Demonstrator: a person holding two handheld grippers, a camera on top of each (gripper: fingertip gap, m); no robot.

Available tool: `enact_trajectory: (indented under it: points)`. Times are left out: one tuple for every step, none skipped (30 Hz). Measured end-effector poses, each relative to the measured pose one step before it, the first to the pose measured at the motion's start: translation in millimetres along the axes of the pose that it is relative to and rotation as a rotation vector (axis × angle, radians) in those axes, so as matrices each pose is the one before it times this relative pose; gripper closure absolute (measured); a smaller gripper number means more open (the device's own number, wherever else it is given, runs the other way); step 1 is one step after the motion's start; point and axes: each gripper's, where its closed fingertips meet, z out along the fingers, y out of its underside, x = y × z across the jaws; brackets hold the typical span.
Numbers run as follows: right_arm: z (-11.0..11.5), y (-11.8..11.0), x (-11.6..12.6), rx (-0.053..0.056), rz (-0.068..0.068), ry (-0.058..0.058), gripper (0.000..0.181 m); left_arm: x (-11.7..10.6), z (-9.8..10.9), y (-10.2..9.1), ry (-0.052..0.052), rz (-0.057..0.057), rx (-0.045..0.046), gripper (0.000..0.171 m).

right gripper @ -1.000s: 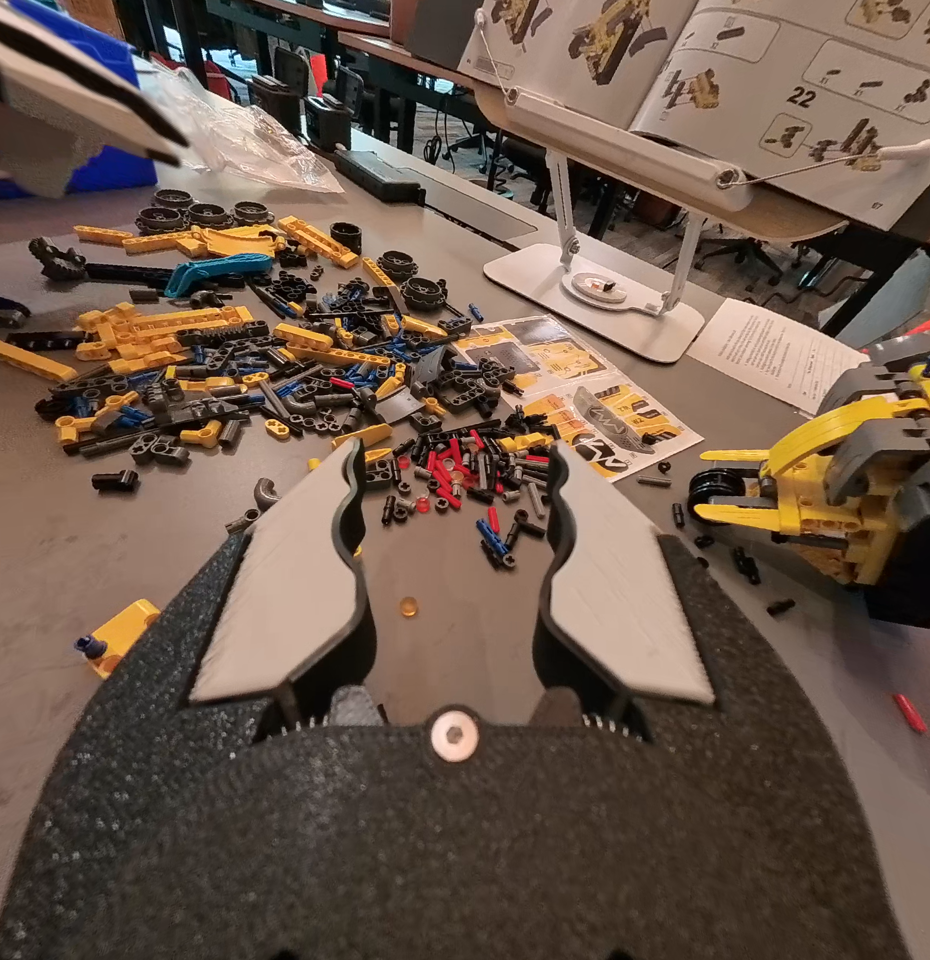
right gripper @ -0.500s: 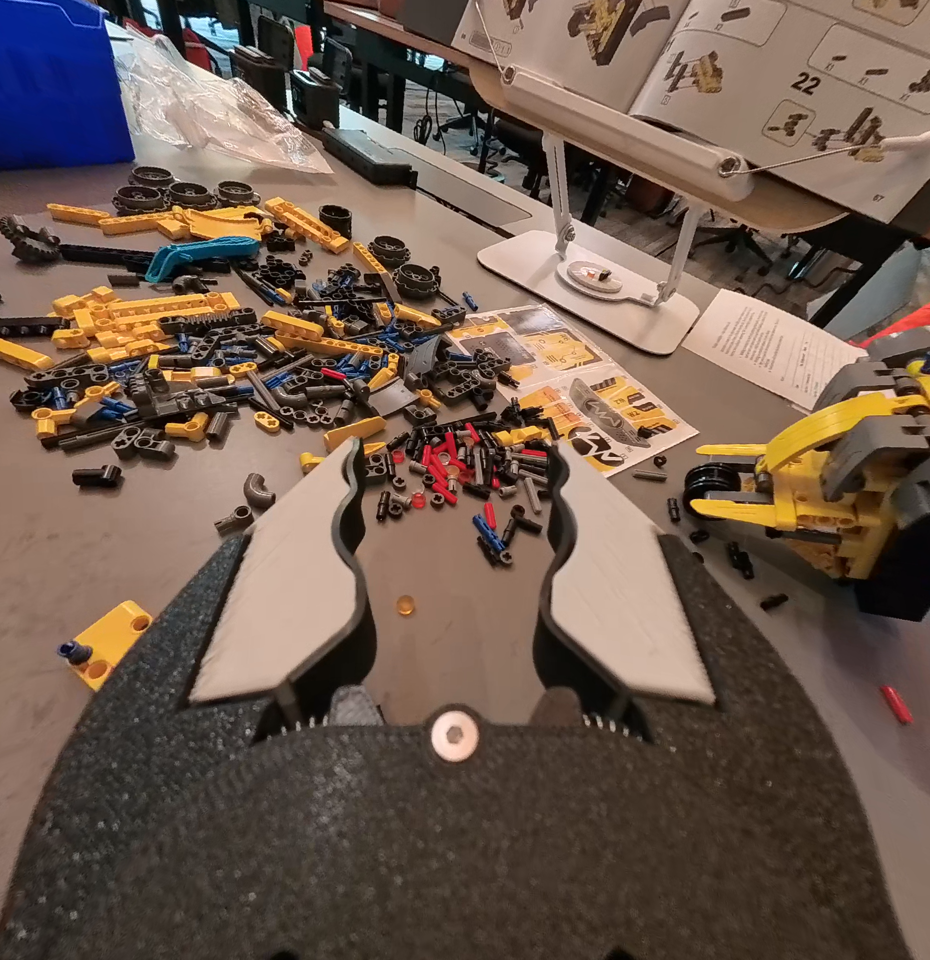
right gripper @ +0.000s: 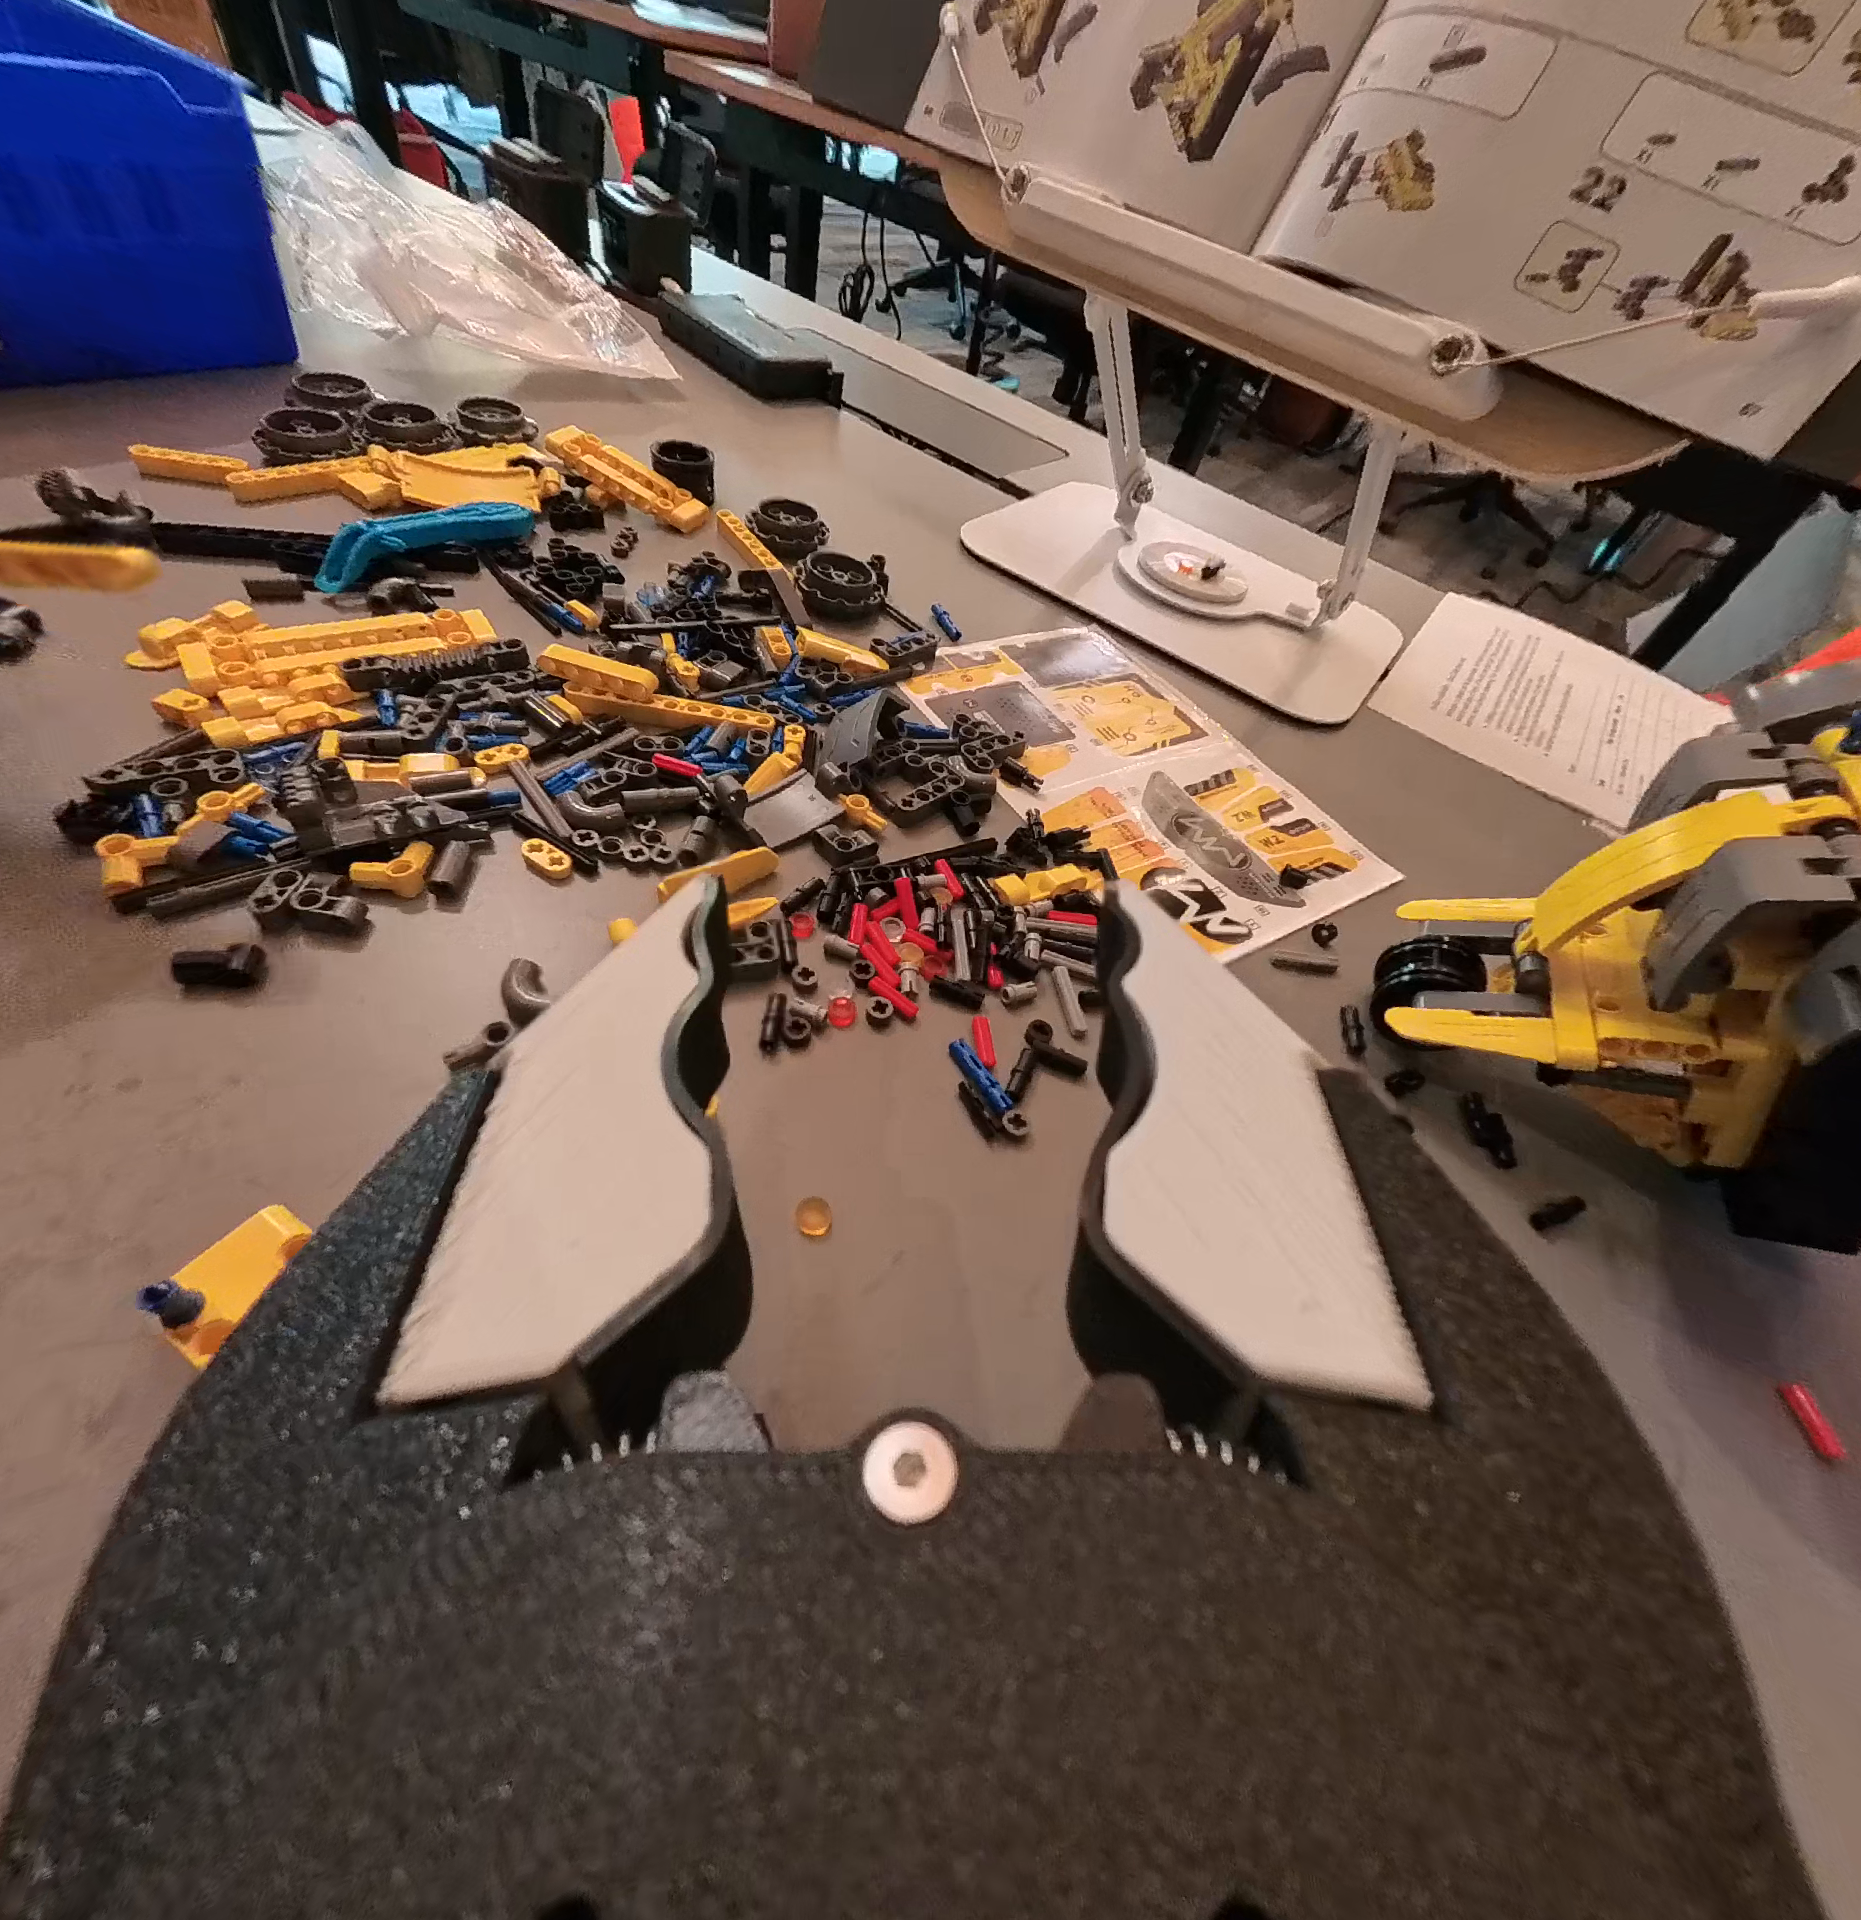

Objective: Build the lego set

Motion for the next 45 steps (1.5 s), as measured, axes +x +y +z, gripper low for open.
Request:
enact_trajectory:
  points:
    - [-1.79, -2.7, -1.69, 0.0202, -0.0101, -0.0041, 0.11, 5.71, 7.7, -5.08, 0.0413, -0.0246, 0.00206, 0.159]
    - [-1.95, -2.93, -1.59, 0.0219, -0.015, 0.0008, 0.111, -1.92, 8.39, 1.24, -0.0006, -0.0042, -0.0325, 0.159]
    - [-1.69, -2.32, -1.24, 0.0176, -0.0179, 0.0066, 0.112, -9.54, 7.31, 5.24, -0.0472, 0.0196, -0.05014, 0.159]
    - [-1.48, -1.65, -0.84, 0.0121, -0.0188, 0.0105, 0.112, -11.77, 5.65, 5.8, -0.0585, 0.019, -0.04546, 0.159]
    - [-1.28, -1.18, -0.53, 0.0091, -0.018, 0.012, 0.113, -9.79, 4.46, 4.66, -0.0448, 0.0051, -0.0338, 0.159]
    - [-1.01, -0.97, -0.41, 0.0076, -0.0162, 0.0123, 0.114, -4.81, 3.1, 2.43, -0.0152, -0.0036, -0.01372, 0.159]
    - [-0.88, -0.89, -0.34, 0.0069, -0.0147, 0.0114, 0.115, 1.68, 1.75, -0.82, 0.0267, -0.0157, 0.00959, 0.159]
    - [-0.87, -1.04, -0.84, 0.0074, -0.0144, 0.0063, 0.116, 5.15, 0.87, -3.52, 0.0482, -0.0267, 0.02445, 0.159]
    - [-0.73, -1.58, -1.76, 0.01, -0.0155, -0.0004, 0.117, 4.54, 0.33, -5.17, 0.0434, -0.0333, 0.03087, 0.159]
    - [-0.66, -3.42, -3.24, 0.0208, -0.0179, -0.0086, 0.117, 5.71, 0.18, -5.98, 0.0459, -0.03, 0.03137, 0.159]
    - [-1.23, -8.56, -6.75, 0.0487, -0.0255, -0.0255, 0.12, 8.04, 0.06, -7.27, 0.0566, -0.0285, 0.03625, 0.159]
    - [-2.28, -14.12, -11.12, 0.0769, -0.0363, -0.0481, 0.122, 9.14, 0.81, -7.52, 0.0627, -0.0293, 0.03287, 0.159]
    - [-2.06, -15.24, -12.51, 0.0754, -0.0407, -0.0542, 0.127, 8.95, 1.8, -6.77, 0.0639, -0.0271, 0.02575, 0.159]
    - [-0.52, -12.8, -10.58, 0.055, -0.0455, -0.0457, 0.131, 7.87, 2.92, -5.46, 0.0602, -0.0249, 0.01465, 0.159]
    - [1.37, -9.12, -6.97, 0.0334, -0.057, -0.0282, 0.134, 5.03, 3.7, -3.94, 0.0448, -0.0204, 0.00502, 0.159]
    - [3.01, -4.19, -1.24, 0.0093, -0.0687, 0.0032, 0.143, 1.84, 4.35, -2.16, 0.0237, -0.0102, -0.0045, 0.159]
    - [3.96, 0.39, 2.12, -0.0105, -0.0817, 0.0219, 0.15, -0.97, 4.86, -0.03, 0.0028, 0.0021, -0.01554, 0.159]
    - [4.47, 3.91, 0.87, -0.022, -0.0839, 0.0157, 0.151, -2.82, 4.54, 0.88, -0.0147, 0.0126, -0.01808, 0.159]
    - [4.58, 6.11, -2.47, -0.0294, -0.0703, -0.0026, 0.151, -1.34, 3.95, 0.98, -0.0101, 0.0146, -0.01485, 0.159]
    - [4.36, 6.46, -5.24, -0.0313, -0.0504, -0.0157, 0.149, 1.83, 3.26, 0.57, 0.0097, 0.0057, -0.0089, 0.159]
    - [3.64, 4.68, -6.24, -0.024, -0.0341, -0.0164, 0.148, 2.81, 2.98, -0.48, 0.0181, -0.0045, -0.0005, 0.159]
    - [2.08, 2.11, -6.37, -0.0126, -0.0308, -0.0126, 0.147, 1.44, 2.9, -0.34, 0.0125, -0.0052, 0.0002, 0.159]
    - [0.86, 0.41, -5.04, -0.0059, -0.04, -0.003, 0.147, 0.21, 3.32, 0.72, 0.0065, -0.003, -0.00477, 0.159]
    - [0.28, -0.07, -3.03, -0.0042, -0.0484, 0.0086, 0.148, -0.45, 3.44, 1.68, 0.0043, -0.0031, -0.01035, 0.159]
    - [0.07, 0.35, -2.05, -0.0056, -0.0461, 0.0108, 0.15, -0.12, 3.48, 1.81, 0.0064, -0.0037, -0.01083, 0.159]
    - [0.41, 1.23, -2.46, -0.0084, -0.0347, 0.0034, 0.153, 0.54, 3.13, 1.58, 0.0097, -0.0041, -0.01027, 0.159]
    - [0.53, 1.34, -3.36, -0.0084, -0.0195, -0.0073, 0.154, 0.54, 2.71, 1.44, 0.0084, -0.0022, -0.01003, 0.159]
    - [0.52, 1.35, -3.51, -0.0065, -0.0073, -0.0126, 0.157, 0.71, 2.05, 1.17, 0.0064, 0.0015, -0.00837, 0.159]
    - [0.24, 1.33, -2.4, -0.005, -0.0021, -0.0088, 0.162, 0.63, 1.45, 0.92, 0.0052, 0.002, -0.00676, 0.159]
    - [-0.06, 0.82, -1.17, -0.0029, -0.0032, -0.0051, 0.166, 0.17, 0.88, 0.58, 0.0019, 0.0022, -0.00423, 0.159]
    - [-0.35, 0.45, -0.6, -0.0025, -0.0038, -0.004, 0.166, -0.43, -0.11, -0.28, -0.0016, 0.0016, 0.00221, 0.159]
    - [-0.24, 0.36, -0.49, -0.0038, 0.0015, -0.0077, 0.168, -1.08, -1.23, -1.54, -0.0031, -0.0063, 0.01077, 0.159]
    - [-0.02, 0.59, -1.27, -0.0047, 0.0086, -0.0142, 0.17, -2.56, -2.14, -2.94, -0.0081, -0.0114, 0.01963, 0.158]
    - [-0.19, 0.27, -1.58, -0.0009, 0.0146, -0.0178, 0.172, -4.21, -3.16, -4.38, -0.0142, -0.0146, 0.02941, 0.158]
    - [-0.37, -0.1, -0.77, 0.0026, 0.0195, -0.0135, 0.173, -4.79, -3.63, -4.21, -0.0147, -0.0157, 0.02868, 0.16]
    - [-0.5, 0.7, 0.12, -0.0017, 0.0212, -0.0097, 0.174, -3.78, -3.5, -2.76, -0.0092, -0.0103, 0.0196, 0.164]
    - [-0.2, 2.3, -0.28, -0.0089, 0.0253, -0.0155, 0.174, -3.25, -3.1, -1.37, -0.0142, 0.001, 0.01122, 0.166]
    - [-0.19, 3.66, -0.89, -0.013, 0.0365, -0.0243, 0.173, -5.09, -2.37, -0.86, -0.0355, 0.0128, 0.00797, 0.166]
    - [-0.44, 4.14, -0.75, -0.0111, 0.0477, -0.0287, 0.174, -5.4, -1.7, 0.29, -0.0436, 0.023, 0.00148, 0.166]
    - [-0.99, 3.52, -0.47, -0.0053, 0.0543, -0.0316, 0.174, -4.9, -0.9, 1.75, -0.0419, 0.0247, -0.00951, 0.164]
    - [-1.47, 2.57, 0.28, 0.0002, 0.0575, -0.0311, 0.174, -4.0, -0.32, 2.32, -0.0376, 0.0268, -0.01483, 0.161]
    - [-1.81, 1.79, 1.32, 0.0042, 0.0574, -0.0261, 0.174, -3.75, -0.15, 1.46, -0.0363, 0.0317, -0.00895, 0.157]
    - [-2.36, 1.35, 1.8, 0.006, 0.0542, -0.0235, 0.174, -2.89, 0.04, -0.1, -0.0322, 0.0387, 0.00175, 0.153]
    - [-3.01, 1.73, 1.97, 0.0058, 0.0502, -0.0218, 0.174, -1.61, -0.24, -0.81, -0.0244, 0.0375, 0.00728, 0.152]
    - [-3.95, 2.71, 2.08, 0.0025, 0.0449, -0.0194, 0.174, -0.04, 0.05, -0.5, -0.0109, 0.0294, 0.0055, 0.152]
